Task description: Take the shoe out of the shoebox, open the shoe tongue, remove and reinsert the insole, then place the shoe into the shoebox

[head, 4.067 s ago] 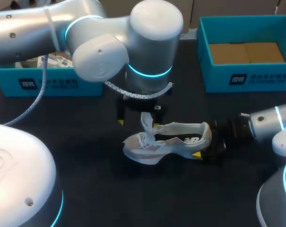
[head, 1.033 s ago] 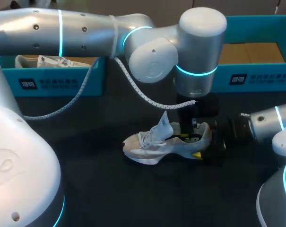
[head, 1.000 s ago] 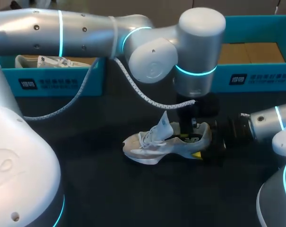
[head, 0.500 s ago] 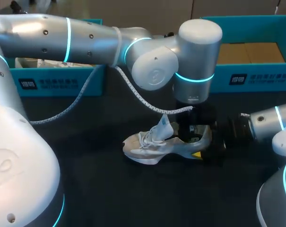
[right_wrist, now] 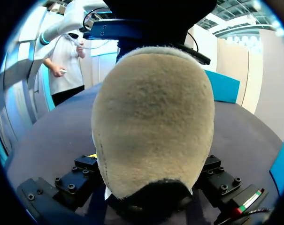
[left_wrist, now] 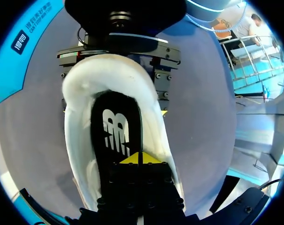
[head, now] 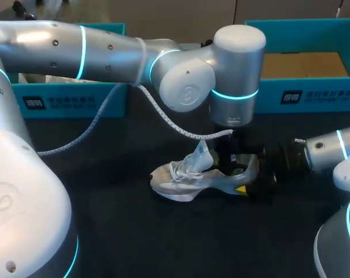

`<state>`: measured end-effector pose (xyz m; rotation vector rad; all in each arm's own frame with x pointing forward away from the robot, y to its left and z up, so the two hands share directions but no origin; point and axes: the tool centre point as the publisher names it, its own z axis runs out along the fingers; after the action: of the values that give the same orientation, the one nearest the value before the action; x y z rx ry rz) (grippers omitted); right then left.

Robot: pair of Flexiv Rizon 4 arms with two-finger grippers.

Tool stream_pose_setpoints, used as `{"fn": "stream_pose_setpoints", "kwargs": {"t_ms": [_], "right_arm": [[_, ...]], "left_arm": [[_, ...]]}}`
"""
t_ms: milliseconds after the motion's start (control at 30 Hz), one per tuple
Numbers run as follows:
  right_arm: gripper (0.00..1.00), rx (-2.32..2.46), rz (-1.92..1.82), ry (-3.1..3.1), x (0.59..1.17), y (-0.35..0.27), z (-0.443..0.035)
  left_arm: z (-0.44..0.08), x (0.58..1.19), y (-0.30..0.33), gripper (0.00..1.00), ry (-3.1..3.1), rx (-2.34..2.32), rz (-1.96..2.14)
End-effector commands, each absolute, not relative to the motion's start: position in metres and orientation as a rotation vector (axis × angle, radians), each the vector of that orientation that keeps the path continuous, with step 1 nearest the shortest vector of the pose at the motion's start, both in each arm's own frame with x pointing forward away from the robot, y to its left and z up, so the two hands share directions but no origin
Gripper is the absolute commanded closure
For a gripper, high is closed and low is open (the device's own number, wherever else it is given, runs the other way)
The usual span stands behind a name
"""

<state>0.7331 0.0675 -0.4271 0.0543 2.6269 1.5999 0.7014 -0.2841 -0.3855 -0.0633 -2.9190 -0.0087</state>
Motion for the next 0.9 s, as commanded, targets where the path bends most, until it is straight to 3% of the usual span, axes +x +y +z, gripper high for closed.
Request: {"fn": "stream_pose_setpoints", "kwargs": {"t_ms": [33,333,400,533,633,900], "right_arm": [[1.00,0.056,1.595,2.629,0.733,0.068,-0.427],[1.00,0.056,1.595,2.629,0.733,0.068,-0.427],[1.00,0.056,1.595,2.629,0.733,0.068,-0.427],[1.00,0.056,1.595,2.629,0.733,0.068,-0.427],[1.00,0.056,1.595,2.629,0.733,0.068,-0.427],[1.00,0.056,1.595,2.629,0.733,0.068,-0.427]], "left_arm": [[-0.381,0.701,-0.281,1.00,-2.921,-0.068,-0.004],[-0.384,0.699,-0.280,1.00,-2.906,-0.100,0.000],[-0.386,0.699,-0.279,0.83,-2.907,-0.103,-0.003],[-0.390,0.700,-0.278,0.74,-2.909,-0.111,-0.011],[-0.393,0.699,-0.276,0.60,-2.915,-0.113,-0.015],[-0.405,0.701,-0.274,0.54,-2.979,-0.101,0.012]]}}
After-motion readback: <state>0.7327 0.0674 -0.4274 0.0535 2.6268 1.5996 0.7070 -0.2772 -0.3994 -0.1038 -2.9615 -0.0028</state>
